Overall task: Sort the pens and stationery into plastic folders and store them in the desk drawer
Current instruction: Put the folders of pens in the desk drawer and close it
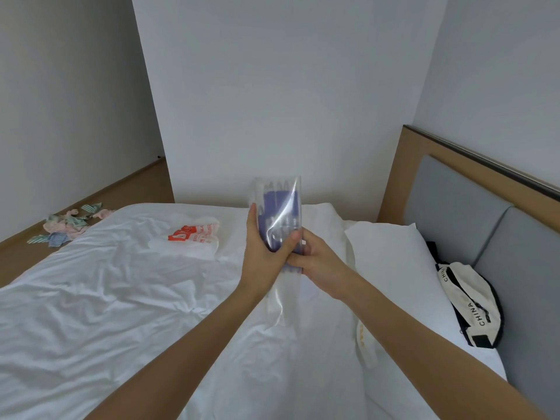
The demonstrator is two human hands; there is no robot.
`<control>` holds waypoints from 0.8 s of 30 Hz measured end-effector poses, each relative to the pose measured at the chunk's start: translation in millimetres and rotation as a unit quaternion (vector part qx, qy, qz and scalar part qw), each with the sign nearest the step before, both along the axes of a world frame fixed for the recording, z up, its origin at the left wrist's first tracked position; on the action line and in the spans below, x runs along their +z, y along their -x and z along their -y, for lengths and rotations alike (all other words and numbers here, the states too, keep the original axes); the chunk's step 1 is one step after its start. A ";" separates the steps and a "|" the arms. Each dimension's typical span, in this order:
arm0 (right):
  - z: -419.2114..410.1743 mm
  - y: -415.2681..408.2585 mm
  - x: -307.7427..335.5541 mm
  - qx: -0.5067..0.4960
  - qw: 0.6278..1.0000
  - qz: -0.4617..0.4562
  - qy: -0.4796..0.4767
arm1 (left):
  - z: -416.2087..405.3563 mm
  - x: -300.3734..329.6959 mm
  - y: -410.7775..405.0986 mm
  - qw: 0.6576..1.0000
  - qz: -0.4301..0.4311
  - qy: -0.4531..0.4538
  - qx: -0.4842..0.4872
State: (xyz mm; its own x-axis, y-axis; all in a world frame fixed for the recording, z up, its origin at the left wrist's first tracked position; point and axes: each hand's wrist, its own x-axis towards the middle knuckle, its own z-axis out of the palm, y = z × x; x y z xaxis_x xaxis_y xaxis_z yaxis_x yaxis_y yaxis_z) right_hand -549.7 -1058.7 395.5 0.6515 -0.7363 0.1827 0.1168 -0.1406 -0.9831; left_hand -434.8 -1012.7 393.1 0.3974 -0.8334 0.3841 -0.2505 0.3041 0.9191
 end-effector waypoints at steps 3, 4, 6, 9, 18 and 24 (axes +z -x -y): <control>-0.9 6.4 1.3 0.013 1.000 -0.002 -0.005 | -3.3 6.8 -4.6 0.999 -0.031 0.006 -0.039; -1.2 8.4 1.9 0.020 1.000 -0.003 -0.009 | -4.5 8.7 -5.1 0.997 -0.050 0.006 -0.054; -2.6 11.2 3.2 0.032 0.999 -0.004 -0.016 | -6.4 11.3 -5.1 0.993 -0.081 0.009 -0.080; -4.5 14.6 6.0 0.039 0.999 -0.009 -0.017 | -8.4 13.0 -2.7 0.987 -0.115 0.009 -0.116; -14.0 14.1 7.5 -0.100 0.985 -0.095 0.102 | -7.3 7.8 -1.8 0.984 -0.129 -0.007 -0.119; -21.2 11.9 5.1 -0.221 0.937 -0.201 0.180 | -8.7 5.4 -2.5 0.986 -0.130 -0.001 -0.100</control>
State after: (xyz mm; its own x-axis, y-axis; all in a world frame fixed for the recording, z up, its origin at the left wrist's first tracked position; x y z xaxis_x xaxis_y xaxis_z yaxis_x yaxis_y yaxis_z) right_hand -561.5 -1037.5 400.6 0.3661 -0.8889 0.2755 -0.4016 -0.4180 -0.8149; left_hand -432.3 -1004.0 398.5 0.3092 -0.9061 0.2889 0.0590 0.3215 0.9451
